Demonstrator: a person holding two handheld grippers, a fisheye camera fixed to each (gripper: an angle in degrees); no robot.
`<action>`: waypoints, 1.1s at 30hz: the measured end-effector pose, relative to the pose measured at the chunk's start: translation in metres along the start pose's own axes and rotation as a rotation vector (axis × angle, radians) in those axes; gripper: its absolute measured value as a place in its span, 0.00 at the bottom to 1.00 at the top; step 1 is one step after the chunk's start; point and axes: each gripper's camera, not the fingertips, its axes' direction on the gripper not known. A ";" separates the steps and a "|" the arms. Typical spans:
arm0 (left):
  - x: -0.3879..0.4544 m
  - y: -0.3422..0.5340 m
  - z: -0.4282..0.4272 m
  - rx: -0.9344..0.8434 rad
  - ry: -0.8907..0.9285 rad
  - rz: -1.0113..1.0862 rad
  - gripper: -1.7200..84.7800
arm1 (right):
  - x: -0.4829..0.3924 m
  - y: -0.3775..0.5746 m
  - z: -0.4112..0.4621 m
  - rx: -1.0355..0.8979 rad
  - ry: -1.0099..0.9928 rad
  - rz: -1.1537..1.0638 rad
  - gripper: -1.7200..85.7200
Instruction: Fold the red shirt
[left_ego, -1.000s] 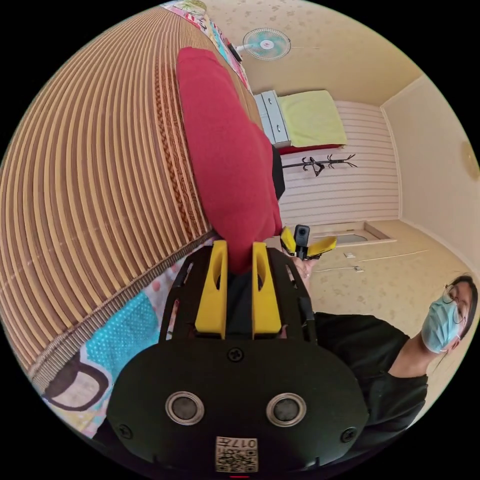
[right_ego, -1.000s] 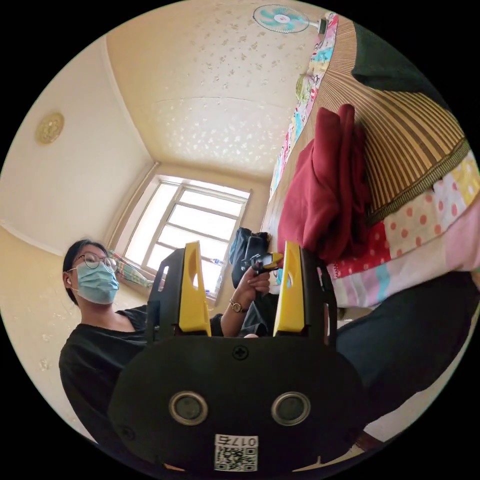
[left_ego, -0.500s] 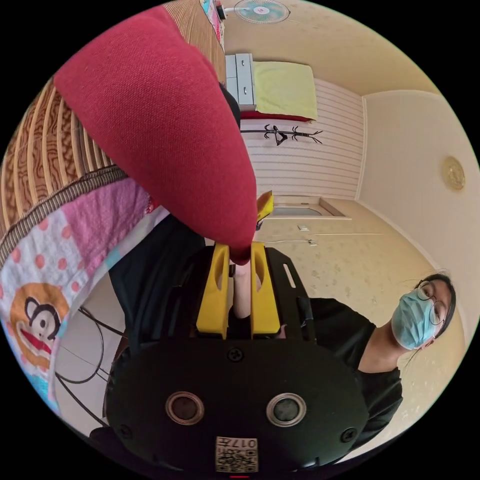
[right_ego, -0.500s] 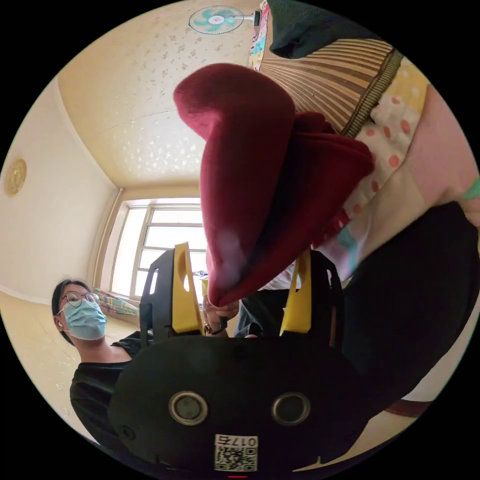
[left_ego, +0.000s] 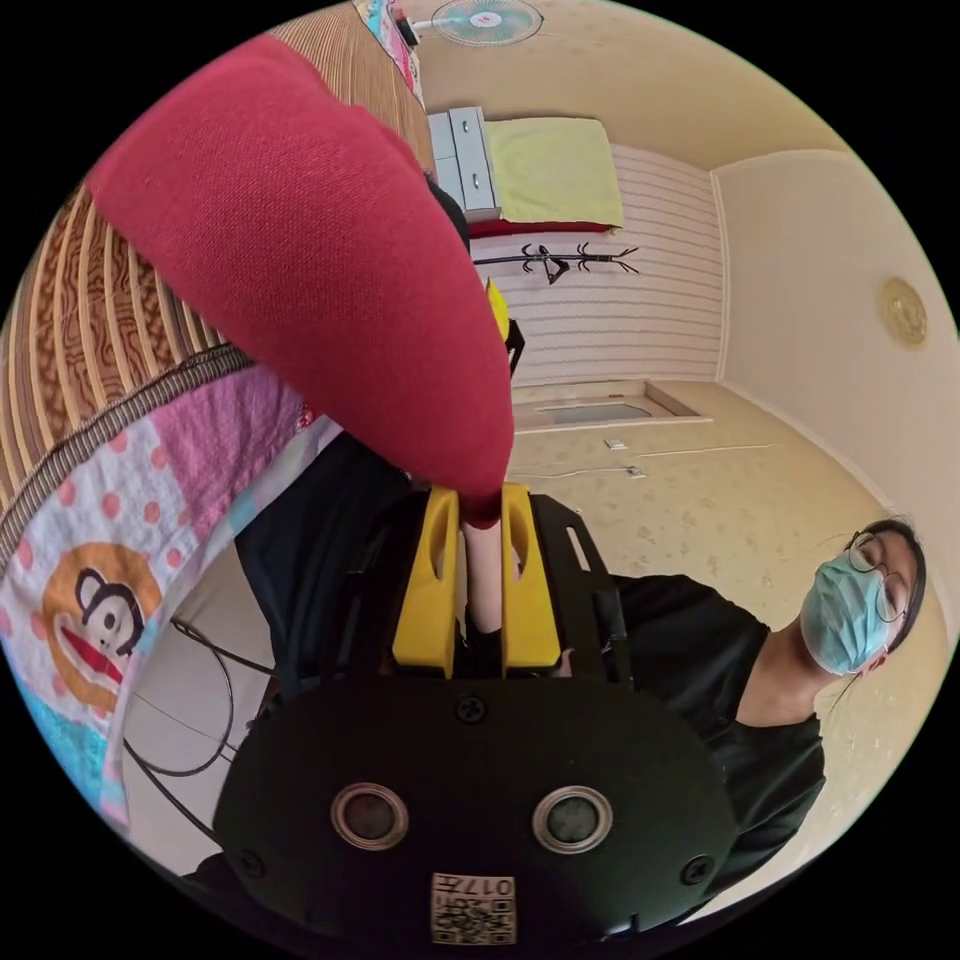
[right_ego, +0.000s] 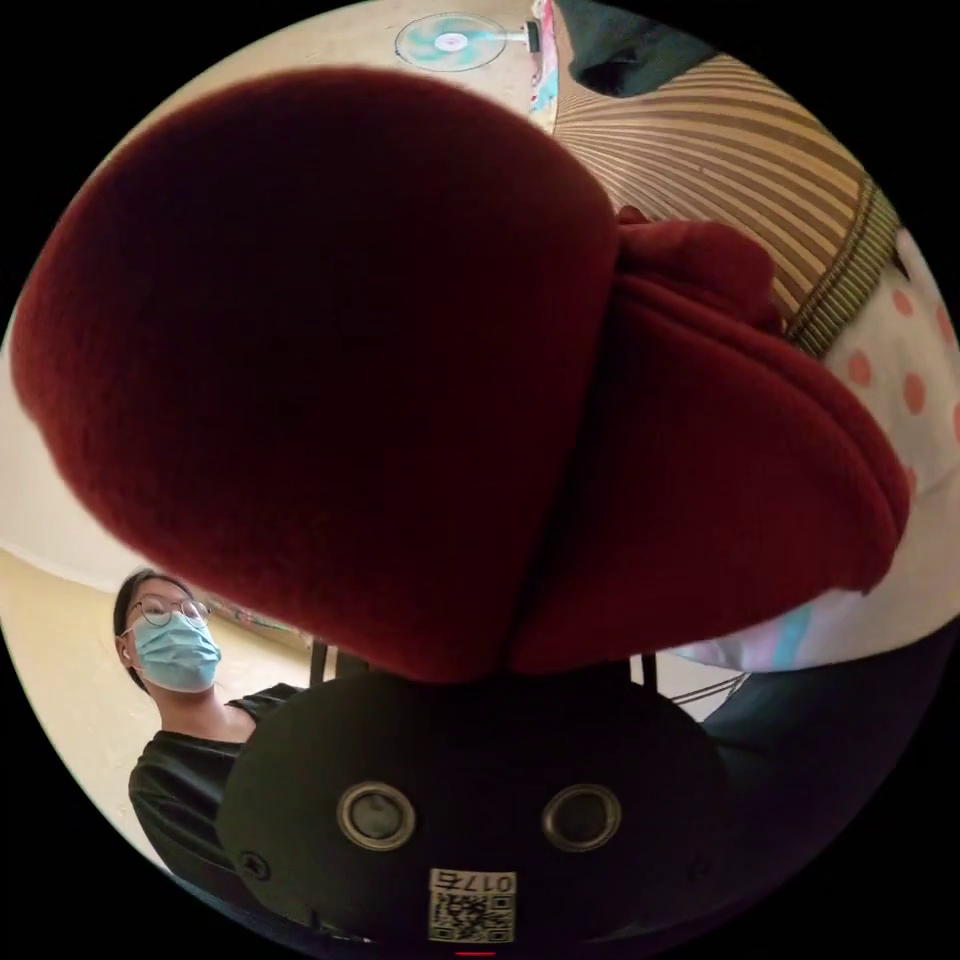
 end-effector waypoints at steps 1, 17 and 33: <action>0.007 0.000 0.000 0.001 0.005 0.008 0.10 | -0.010 0.002 0.004 -0.014 0.019 -0.025 0.24; 0.107 -0.002 -0.012 0.153 0.041 0.165 0.04 | -0.174 -0.018 -0.054 0.121 -0.035 -0.634 0.21; 0.109 -0.038 0.021 0.170 0.053 0.096 0.08 | 0.075 -0.094 -0.283 0.487 0.447 0.069 0.17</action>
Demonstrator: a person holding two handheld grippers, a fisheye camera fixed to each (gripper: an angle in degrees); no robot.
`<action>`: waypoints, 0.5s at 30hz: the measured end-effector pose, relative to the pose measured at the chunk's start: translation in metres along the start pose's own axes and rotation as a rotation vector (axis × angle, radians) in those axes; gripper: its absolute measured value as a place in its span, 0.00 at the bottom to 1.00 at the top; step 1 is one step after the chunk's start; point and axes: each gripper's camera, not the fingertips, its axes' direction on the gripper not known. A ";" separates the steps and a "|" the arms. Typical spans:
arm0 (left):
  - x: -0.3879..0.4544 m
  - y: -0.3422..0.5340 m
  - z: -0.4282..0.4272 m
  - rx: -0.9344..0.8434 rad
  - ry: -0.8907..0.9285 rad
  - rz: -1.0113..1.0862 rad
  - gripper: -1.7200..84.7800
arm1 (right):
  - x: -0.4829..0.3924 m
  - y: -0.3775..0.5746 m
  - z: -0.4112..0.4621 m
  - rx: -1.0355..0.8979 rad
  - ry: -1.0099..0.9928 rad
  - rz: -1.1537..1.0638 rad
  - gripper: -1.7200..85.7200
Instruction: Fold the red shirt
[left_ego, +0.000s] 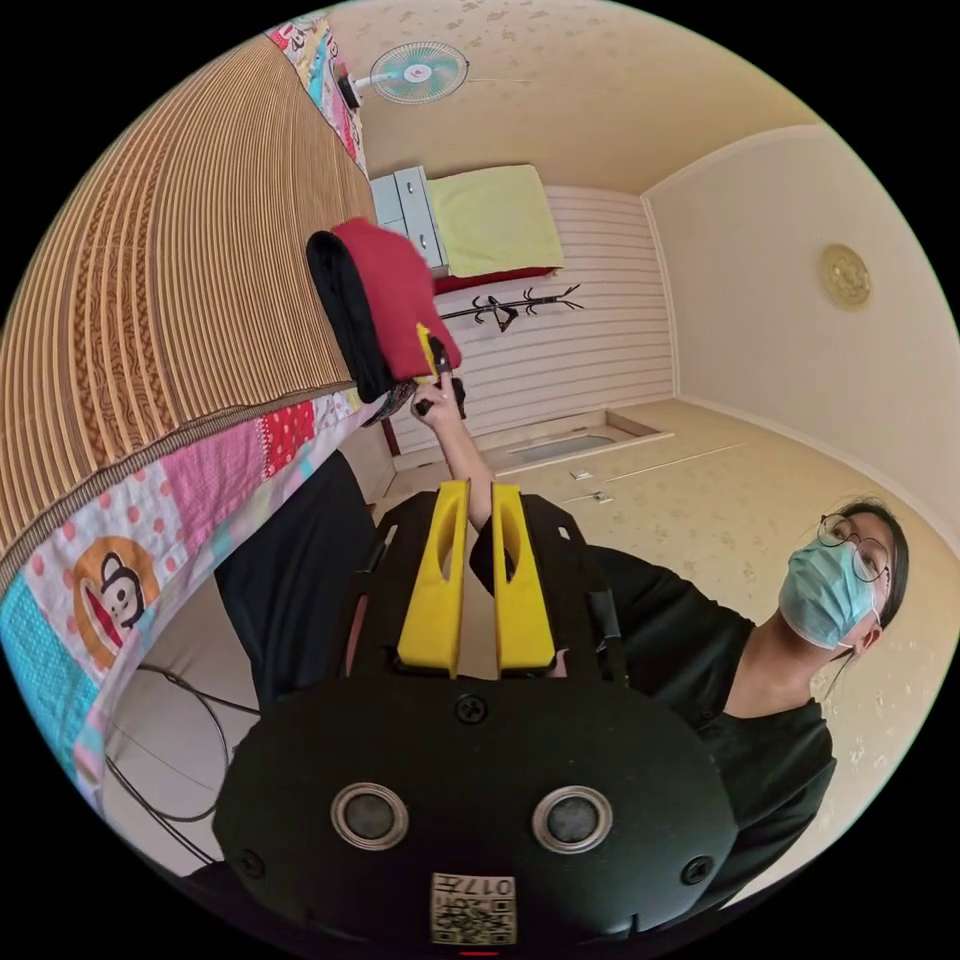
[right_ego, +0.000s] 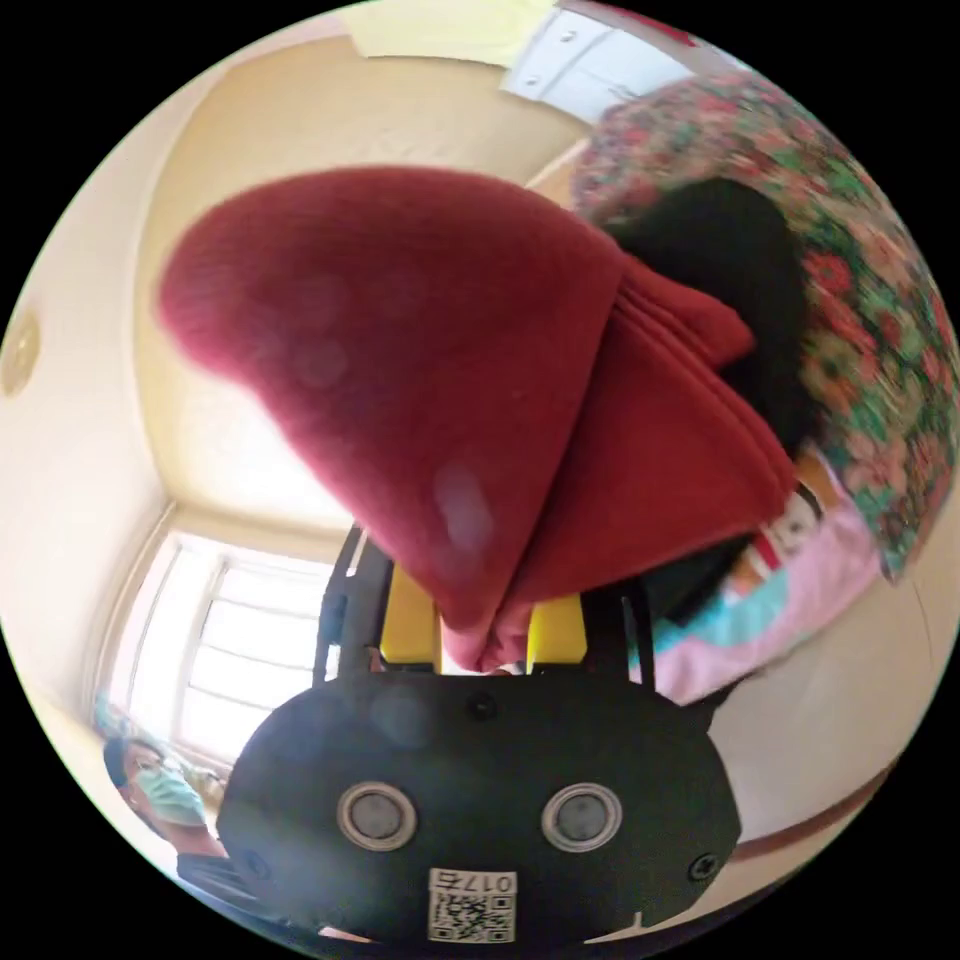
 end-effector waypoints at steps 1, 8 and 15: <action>-0.001 -0.002 0.003 0.001 -0.019 -0.010 0.08 | 0.028 0.013 -0.006 0.045 -0.144 -0.034 0.16; -0.010 -0.020 0.033 0.019 -0.012 -0.050 0.08 | 0.010 0.021 0.005 0.056 0.064 -0.136 0.13; 0.011 -0.037 0.054 0.034 -0.351 -0.023 0.08 | -0.067 0.071 0.045 0.077 0.637 -0.161 0.10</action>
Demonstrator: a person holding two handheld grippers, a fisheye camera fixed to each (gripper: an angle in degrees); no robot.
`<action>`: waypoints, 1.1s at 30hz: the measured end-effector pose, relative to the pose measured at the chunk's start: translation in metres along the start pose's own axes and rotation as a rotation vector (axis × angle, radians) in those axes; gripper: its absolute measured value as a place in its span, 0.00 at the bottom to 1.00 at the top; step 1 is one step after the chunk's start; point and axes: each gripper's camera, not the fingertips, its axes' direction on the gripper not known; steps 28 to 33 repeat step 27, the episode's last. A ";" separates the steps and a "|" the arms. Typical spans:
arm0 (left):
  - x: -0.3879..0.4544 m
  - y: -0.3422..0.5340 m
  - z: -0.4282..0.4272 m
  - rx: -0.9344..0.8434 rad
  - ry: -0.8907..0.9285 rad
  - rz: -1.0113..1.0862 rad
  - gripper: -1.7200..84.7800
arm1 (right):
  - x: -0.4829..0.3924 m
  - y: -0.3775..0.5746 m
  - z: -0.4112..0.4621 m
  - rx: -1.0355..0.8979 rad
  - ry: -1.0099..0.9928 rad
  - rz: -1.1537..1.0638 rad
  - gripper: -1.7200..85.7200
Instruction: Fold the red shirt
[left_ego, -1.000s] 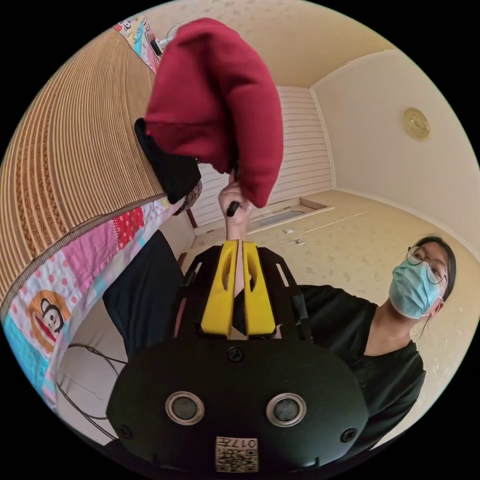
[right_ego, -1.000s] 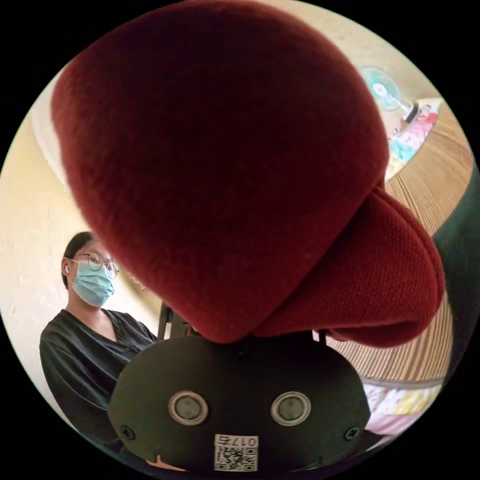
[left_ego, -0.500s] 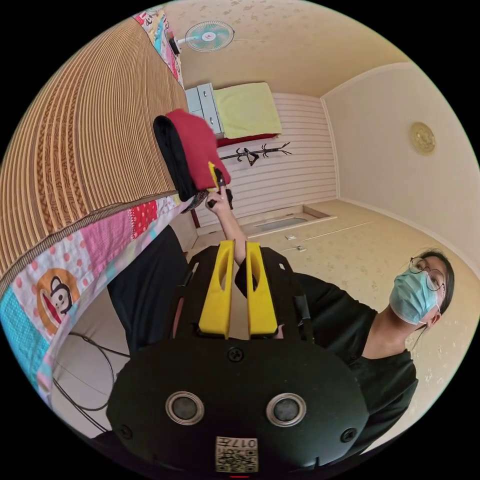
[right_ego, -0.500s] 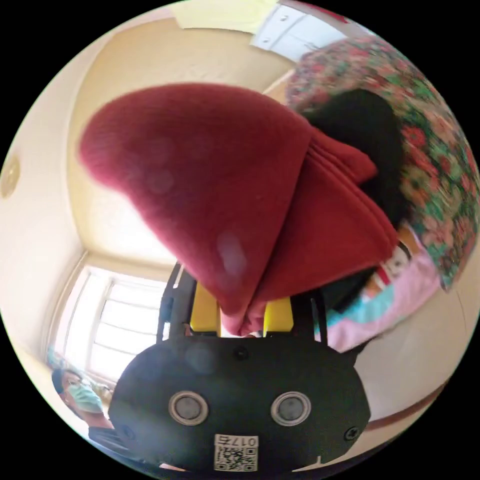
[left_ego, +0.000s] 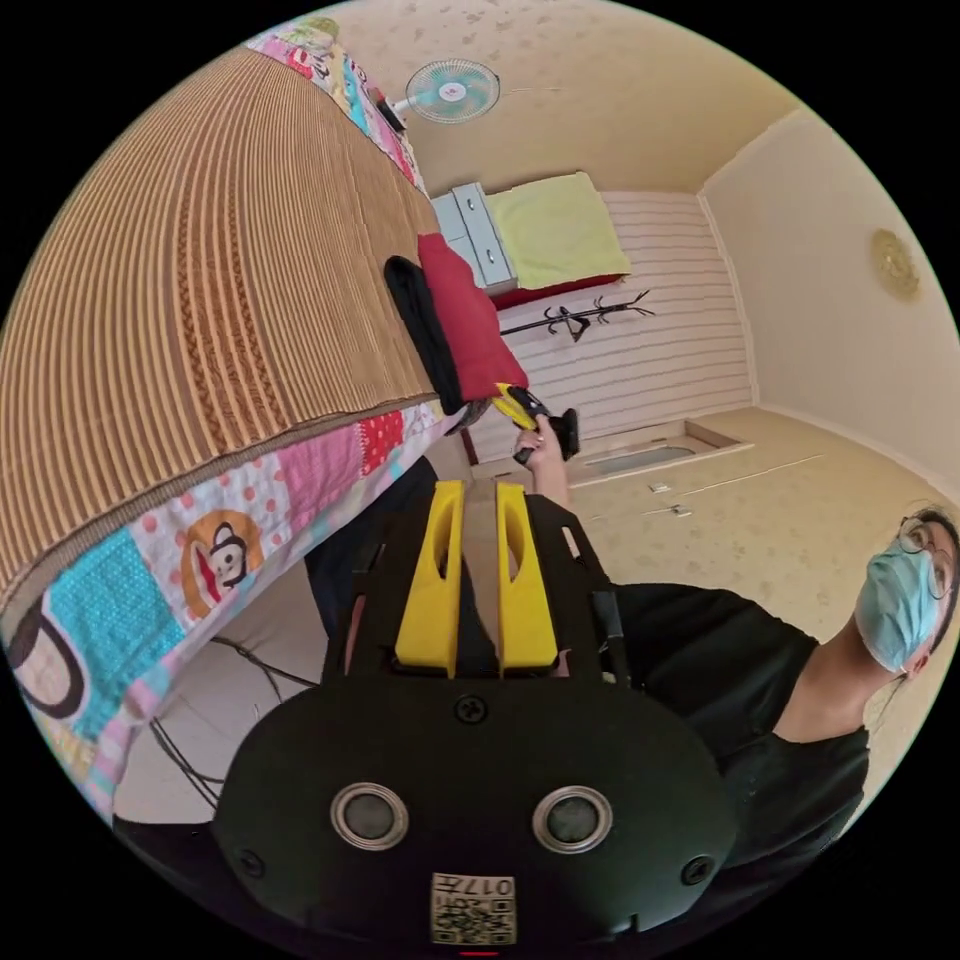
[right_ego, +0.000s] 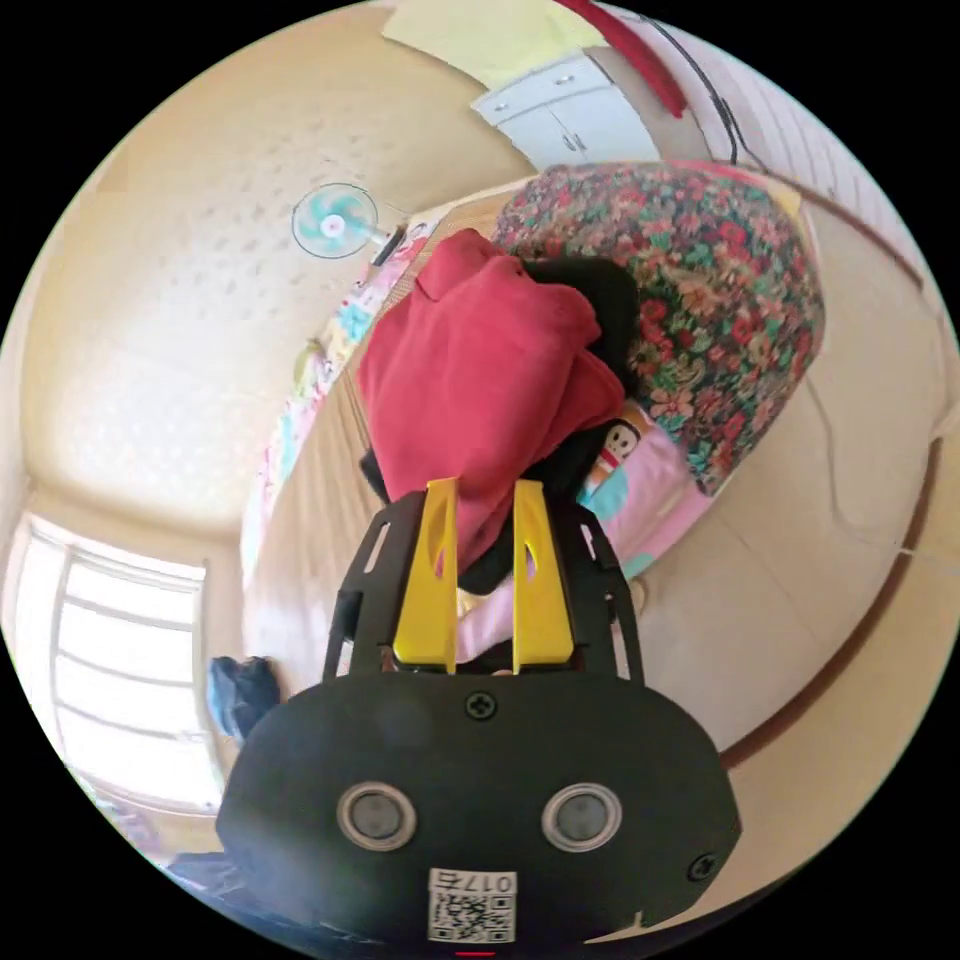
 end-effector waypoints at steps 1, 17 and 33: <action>0.008 -0.001 -0.005 0.034 -0.074 0.009 0.07 | -0.031 0.026 -0.004 0.082 0.141 -0.065 0.07; 0.098 0.091 -0.191 0.581 -0.739 0.066 0.05 | -0.259 0.261 0.292 -0.218 -0.067 -0.802 0.02; 0.104 0.135 -0.349 0.689 -1.235 -0.243 0.17 | -0.186 0.304 0.320 0.054 -0.074 -0.960 0.02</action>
